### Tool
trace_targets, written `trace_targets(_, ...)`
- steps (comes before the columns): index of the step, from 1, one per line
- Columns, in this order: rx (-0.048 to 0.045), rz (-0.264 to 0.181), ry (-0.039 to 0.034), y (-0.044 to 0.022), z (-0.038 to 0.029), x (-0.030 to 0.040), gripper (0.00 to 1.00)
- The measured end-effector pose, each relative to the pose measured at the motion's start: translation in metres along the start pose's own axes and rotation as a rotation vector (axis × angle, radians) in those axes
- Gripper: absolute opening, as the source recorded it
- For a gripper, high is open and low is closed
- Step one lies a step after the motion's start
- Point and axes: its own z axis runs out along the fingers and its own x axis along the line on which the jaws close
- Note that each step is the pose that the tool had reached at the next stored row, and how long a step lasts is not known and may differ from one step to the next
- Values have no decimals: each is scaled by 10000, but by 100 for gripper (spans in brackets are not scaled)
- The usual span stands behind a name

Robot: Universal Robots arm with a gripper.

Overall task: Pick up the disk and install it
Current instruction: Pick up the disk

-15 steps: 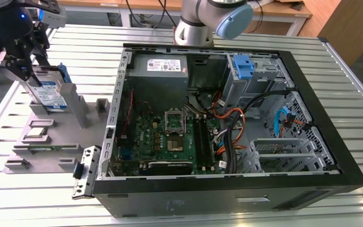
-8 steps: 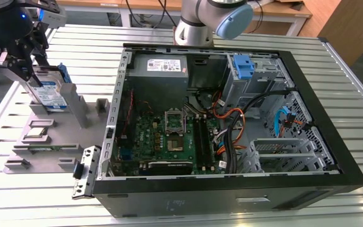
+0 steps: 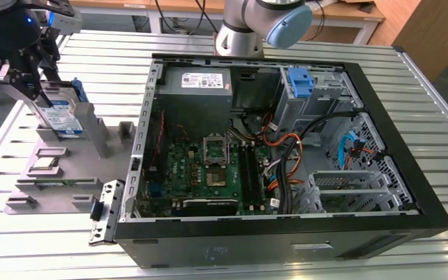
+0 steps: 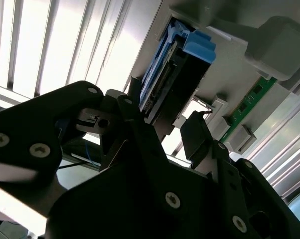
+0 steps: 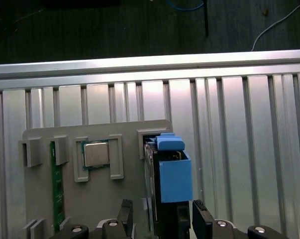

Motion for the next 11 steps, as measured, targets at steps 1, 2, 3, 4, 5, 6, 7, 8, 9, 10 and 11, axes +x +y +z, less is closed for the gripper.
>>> trace_targets(1, -2, -28, -7, 0, 2, -1, 59)
trace_targets(2, -4, -56, -16, 0, 3, -1, 59)
trace_targets(3, -4, -76, -23, -1, 5, -3, 59)
trace_targets(4, -3, -88, -27, -1, 7, -6, 59)
trace_targets(5, -6, -95, -27, 0, 7, -9, 59)
trace_targets(6, -8, -98, -27, 1, 7, -13, 59)
trace_targets(7, -6, -99, -27, 1, 7, -14, 59)
trace_targets(8, -10, -102, -37, 1, 7, -14, 59)
trace_targets(9, -13, -107, -62, 1, 6, -15, 59)
trace_targets(10, -12, -108, -74, 1, 6, -16, 59)
trace_targets(11, -12, -108, -80, 2, 2, -16, 59)
